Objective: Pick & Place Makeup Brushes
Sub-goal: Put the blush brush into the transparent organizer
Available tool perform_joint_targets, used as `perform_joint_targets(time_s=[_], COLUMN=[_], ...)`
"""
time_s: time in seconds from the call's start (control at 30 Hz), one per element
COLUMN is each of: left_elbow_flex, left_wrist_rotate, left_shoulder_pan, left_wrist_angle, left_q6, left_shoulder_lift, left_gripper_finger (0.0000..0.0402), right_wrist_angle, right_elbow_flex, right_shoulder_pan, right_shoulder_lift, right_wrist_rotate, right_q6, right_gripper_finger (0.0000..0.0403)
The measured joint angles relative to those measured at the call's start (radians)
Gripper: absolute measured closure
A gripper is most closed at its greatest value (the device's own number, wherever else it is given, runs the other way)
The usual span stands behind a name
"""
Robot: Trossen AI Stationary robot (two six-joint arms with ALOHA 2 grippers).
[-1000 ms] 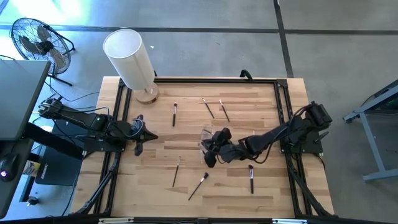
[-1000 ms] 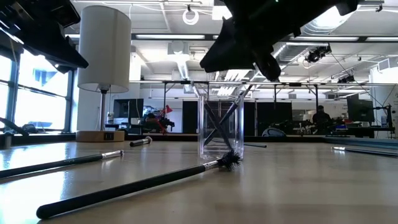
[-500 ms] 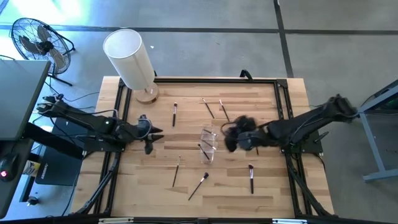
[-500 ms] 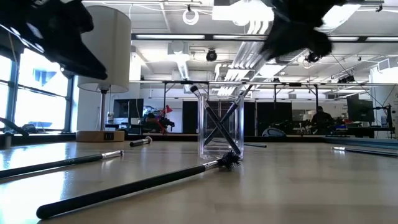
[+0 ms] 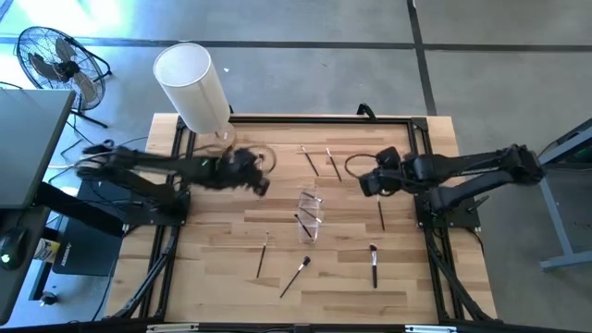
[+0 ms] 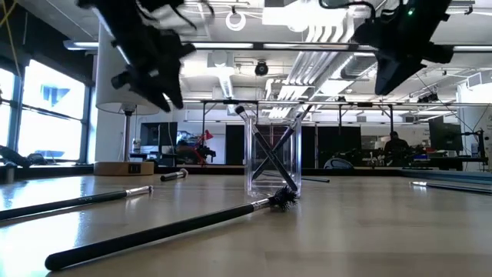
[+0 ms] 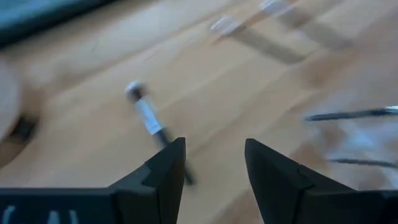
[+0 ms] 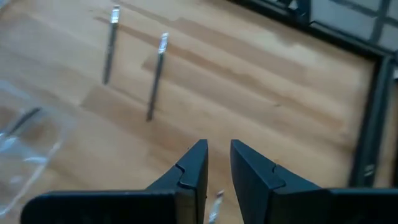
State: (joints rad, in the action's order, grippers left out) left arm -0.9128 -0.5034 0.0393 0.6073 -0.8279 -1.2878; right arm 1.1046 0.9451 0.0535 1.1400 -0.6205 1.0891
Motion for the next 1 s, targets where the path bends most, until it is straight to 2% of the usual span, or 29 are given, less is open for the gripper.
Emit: perform_joint_targets(time_s=[0.1, 0.2, 0.47, 0.67, 1.0], left_elbow_flex=[-0.121, -0.207, -0.298, -0.303, -0.303], left_wrist_rotate=[0.095, 0.182, 0.313, 0.332, 0.303], left_shoulder_pan=[0.135, 0.237, 0.379, 0.440, 0.465], left_wrist_angle=[0.162, 0.232, 0.162, 0.122, 0.062], left_q6=[-0.034, -0.034, -0.025, -0.023, -0.016], left_shoulder_lift=[-0.132, -0.243, -0.415, -0.480, -0.572], left_gripper_finger=[0.0238, 0.0238, 0.0238, 0.0238, 0.0238], right_wrist_angle=[-0.015, -0.044, -0.202, -0.245, -0.274], right_elbow_flex=[-0.016, -0.075, -0.265, -0.294, -0.293], right_shoulder_pan=[-0.073, -0.136, -0.192, -0.191, -0.191], right_shoulder_lift=[-0.001, -0.002, -0.003, -0.004, -0.004], right_wrist_rotate=[0.024, 0.065, 0.219, 0.241, 0.242], right_q6=[-0.091, -0.141, -0.230, -0.261, -0.339], right_gripper_finger=[0.0340, 0.0341, 0.0341, 0.0343, 0.0340])
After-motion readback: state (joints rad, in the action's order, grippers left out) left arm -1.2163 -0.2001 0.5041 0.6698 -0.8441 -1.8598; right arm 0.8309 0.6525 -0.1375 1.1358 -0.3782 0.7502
